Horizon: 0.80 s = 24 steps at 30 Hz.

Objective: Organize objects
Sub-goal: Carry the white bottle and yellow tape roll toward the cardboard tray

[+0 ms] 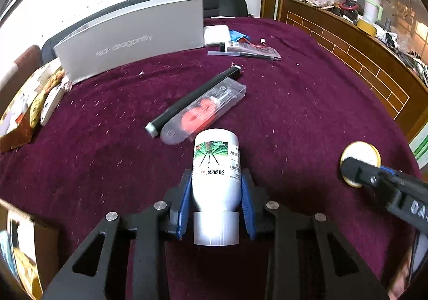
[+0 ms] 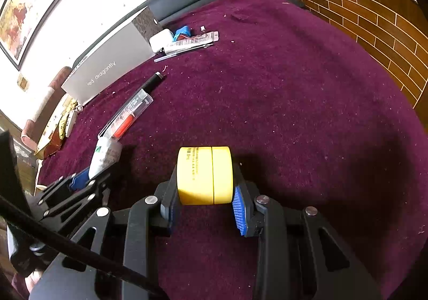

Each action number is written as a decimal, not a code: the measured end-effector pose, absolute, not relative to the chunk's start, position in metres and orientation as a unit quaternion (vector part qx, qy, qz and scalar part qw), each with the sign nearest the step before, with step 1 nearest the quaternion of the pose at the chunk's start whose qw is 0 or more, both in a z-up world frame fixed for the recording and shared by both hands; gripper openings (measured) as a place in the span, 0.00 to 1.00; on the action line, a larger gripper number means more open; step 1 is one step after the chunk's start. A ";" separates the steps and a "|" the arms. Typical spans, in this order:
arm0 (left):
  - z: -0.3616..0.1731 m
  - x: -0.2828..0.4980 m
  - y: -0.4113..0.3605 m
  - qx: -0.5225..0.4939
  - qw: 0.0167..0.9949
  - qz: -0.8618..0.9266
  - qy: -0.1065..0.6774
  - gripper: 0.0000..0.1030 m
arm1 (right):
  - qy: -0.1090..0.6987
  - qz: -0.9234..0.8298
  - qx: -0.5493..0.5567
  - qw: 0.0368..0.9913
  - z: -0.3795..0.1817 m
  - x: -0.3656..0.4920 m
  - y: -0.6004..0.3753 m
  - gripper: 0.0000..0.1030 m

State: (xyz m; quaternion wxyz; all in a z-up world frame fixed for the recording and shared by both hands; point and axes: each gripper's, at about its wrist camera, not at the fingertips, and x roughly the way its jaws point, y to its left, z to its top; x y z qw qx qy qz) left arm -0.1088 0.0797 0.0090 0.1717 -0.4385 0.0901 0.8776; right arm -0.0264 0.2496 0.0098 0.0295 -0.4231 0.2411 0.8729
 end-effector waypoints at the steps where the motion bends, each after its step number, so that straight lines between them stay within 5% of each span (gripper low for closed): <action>1: 0.010 -0.104 0.077 -0.440 0.171 0.877 0.086 0.28 | 0.243 0.873 -0.422 0.029 0.010 -0.026 0.250 0.29; 24: 0.054 0.040 0.042 -0.411 0.193 0.884 0.108 0.28 | 0.232 0.883 -0.405 0.045 0.010 -0.019 0.244 0.29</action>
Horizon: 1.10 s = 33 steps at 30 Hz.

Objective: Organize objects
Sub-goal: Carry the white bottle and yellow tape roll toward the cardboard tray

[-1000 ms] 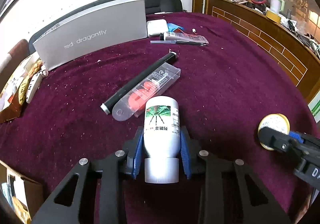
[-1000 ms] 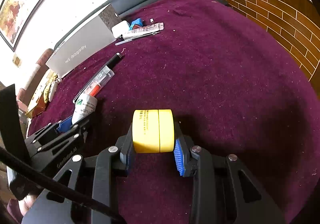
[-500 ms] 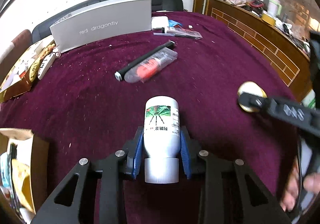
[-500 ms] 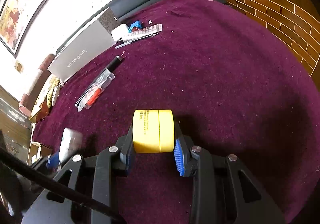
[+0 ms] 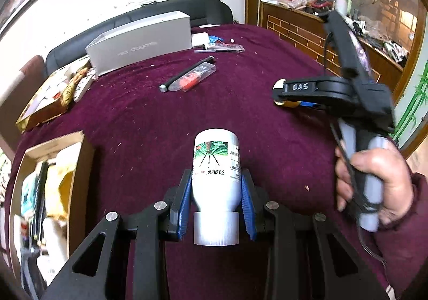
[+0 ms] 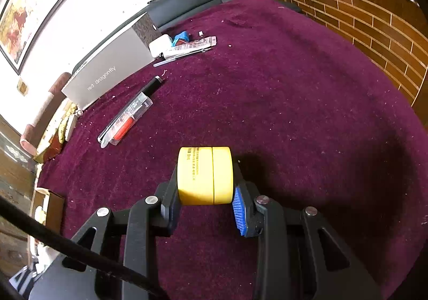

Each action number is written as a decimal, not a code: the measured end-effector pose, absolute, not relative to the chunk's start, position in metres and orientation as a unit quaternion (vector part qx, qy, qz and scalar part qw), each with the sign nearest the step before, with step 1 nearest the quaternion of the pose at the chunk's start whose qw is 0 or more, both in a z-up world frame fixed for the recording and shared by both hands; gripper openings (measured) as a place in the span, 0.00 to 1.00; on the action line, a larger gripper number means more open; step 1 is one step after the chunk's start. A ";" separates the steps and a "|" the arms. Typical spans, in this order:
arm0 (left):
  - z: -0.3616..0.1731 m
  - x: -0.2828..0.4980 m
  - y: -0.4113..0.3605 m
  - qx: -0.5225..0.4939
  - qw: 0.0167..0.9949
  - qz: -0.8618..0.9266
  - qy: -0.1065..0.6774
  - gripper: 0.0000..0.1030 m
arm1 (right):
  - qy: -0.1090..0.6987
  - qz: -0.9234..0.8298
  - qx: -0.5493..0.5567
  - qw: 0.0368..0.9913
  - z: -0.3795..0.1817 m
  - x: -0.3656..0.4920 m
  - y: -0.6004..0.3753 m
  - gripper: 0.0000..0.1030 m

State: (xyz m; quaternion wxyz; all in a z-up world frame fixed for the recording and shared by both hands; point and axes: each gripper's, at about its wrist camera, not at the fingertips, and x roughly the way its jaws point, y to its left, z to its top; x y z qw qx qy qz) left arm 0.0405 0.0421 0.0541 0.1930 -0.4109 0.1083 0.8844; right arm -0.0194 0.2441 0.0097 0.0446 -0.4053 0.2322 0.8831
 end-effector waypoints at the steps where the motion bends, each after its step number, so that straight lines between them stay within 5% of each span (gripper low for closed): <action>1: 0.057 0.045 0.037 -0.410 0.191 0.886 0.105 0.28 | 0.226 0.885 -0.405 0.047 0.010 -0.019 0.242 0.29; 15: 0.078 0.080 -0.035 -0.382 0.146 0.911 0.059 0.28 | 0.141 0.894 -0.417 0.086 0.012 -0.015 0.217 0.29; 33: 0.087 0.109 -0.092 -0.359 0.128 0.924 0.034 0.28 | 0.161 0.889 -0.428 0.027 0.057 0.054 0.192 0.29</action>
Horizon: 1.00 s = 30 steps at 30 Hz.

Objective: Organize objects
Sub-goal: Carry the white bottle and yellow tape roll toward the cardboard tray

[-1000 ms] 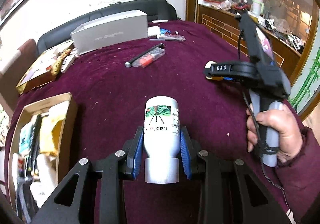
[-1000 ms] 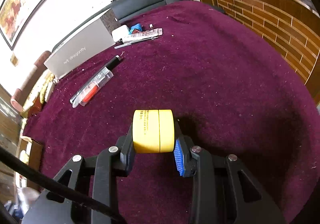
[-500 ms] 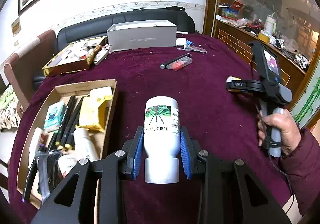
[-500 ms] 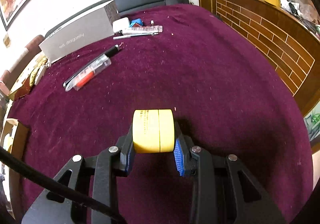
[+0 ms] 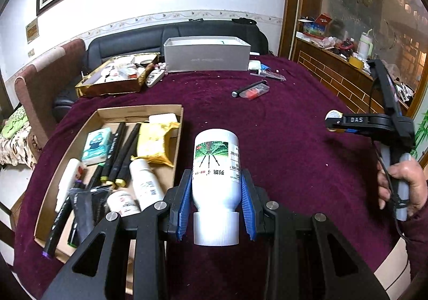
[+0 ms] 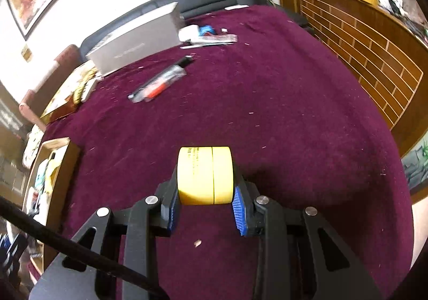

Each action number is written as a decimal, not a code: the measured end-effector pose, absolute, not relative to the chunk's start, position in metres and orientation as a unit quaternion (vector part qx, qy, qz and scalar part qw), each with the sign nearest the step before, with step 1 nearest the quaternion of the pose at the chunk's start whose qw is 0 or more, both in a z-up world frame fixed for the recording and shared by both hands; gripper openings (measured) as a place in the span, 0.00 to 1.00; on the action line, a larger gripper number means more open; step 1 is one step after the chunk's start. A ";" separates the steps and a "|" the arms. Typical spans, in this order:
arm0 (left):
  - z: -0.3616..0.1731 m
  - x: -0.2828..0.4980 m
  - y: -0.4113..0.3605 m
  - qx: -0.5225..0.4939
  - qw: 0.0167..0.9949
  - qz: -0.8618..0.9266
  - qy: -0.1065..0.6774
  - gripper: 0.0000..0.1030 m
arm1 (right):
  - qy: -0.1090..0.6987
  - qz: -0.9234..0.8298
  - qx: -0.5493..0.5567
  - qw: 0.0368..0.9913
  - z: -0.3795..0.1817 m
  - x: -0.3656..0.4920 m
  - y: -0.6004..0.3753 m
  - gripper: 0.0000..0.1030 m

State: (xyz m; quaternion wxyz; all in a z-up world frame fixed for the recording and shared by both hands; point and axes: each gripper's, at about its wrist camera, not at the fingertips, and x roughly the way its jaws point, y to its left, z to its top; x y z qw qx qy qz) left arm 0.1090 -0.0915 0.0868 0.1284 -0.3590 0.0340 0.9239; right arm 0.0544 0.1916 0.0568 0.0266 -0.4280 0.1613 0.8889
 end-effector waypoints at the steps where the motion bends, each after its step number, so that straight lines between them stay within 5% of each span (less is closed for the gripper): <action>1: 0.087 0.111 -0.095 -0.358 0.127 0.925 0.032 0.28 | 0.159 0.890 -0.427 0.021 0.060 0.057 0.186 0.29; 30: 0.073 0.146 -0.186 -0.360 0.077 0.929 -0.024 0.29 | 0.072 0.893 -0.426 -0.126 0.082 0.096 0.026 0.30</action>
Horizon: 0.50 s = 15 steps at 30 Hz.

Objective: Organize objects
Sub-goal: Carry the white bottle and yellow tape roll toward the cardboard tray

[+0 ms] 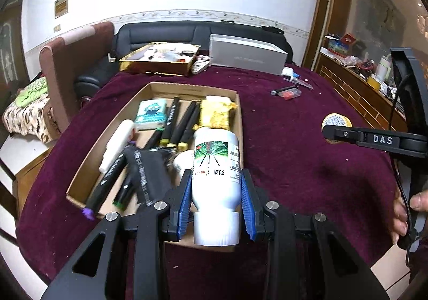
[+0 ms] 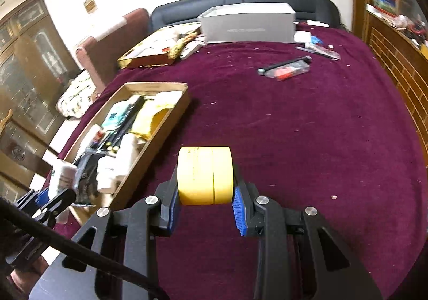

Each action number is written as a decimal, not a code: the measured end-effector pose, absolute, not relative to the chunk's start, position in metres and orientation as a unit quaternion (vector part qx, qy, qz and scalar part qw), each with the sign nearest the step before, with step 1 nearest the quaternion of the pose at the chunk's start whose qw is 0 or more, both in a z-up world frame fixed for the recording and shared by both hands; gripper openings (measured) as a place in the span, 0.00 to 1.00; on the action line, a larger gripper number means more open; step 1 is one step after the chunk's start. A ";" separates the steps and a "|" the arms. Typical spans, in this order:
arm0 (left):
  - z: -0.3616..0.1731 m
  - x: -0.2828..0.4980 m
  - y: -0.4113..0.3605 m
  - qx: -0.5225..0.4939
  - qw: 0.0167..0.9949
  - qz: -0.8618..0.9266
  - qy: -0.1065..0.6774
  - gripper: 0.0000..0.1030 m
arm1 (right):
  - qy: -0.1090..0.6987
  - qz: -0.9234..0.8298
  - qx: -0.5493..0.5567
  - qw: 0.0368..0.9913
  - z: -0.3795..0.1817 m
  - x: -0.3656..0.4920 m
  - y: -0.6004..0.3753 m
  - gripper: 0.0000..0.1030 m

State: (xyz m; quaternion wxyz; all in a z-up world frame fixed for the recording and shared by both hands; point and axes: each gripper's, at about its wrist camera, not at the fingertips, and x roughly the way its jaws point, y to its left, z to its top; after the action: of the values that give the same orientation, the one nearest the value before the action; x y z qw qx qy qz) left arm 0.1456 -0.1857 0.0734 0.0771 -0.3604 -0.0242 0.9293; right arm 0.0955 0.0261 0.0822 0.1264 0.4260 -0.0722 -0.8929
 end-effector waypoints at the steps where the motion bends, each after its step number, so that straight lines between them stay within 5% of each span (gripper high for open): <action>1: 0.072 0.146 -0.189 -0.362 0.074 0.929 -0.027 0.29 | -0.070 -0.892 0.427 0.133 0.082 0.096 0.020 0.30; 15: 0.064 0.148 -0.245 -0.368 0.032 0.927 -0.066 0.29 | -0.055 -0.877 0.435 0.197 0.075 0.101 -0.038 0.30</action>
State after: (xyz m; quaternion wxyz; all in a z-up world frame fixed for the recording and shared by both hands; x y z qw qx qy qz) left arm 0.1483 -0.2450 0.0637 0.0318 -0.3681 -0.0661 0.9269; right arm 0.1006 -0.0379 0.0753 0.1967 0.4353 -0.0545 -0.8769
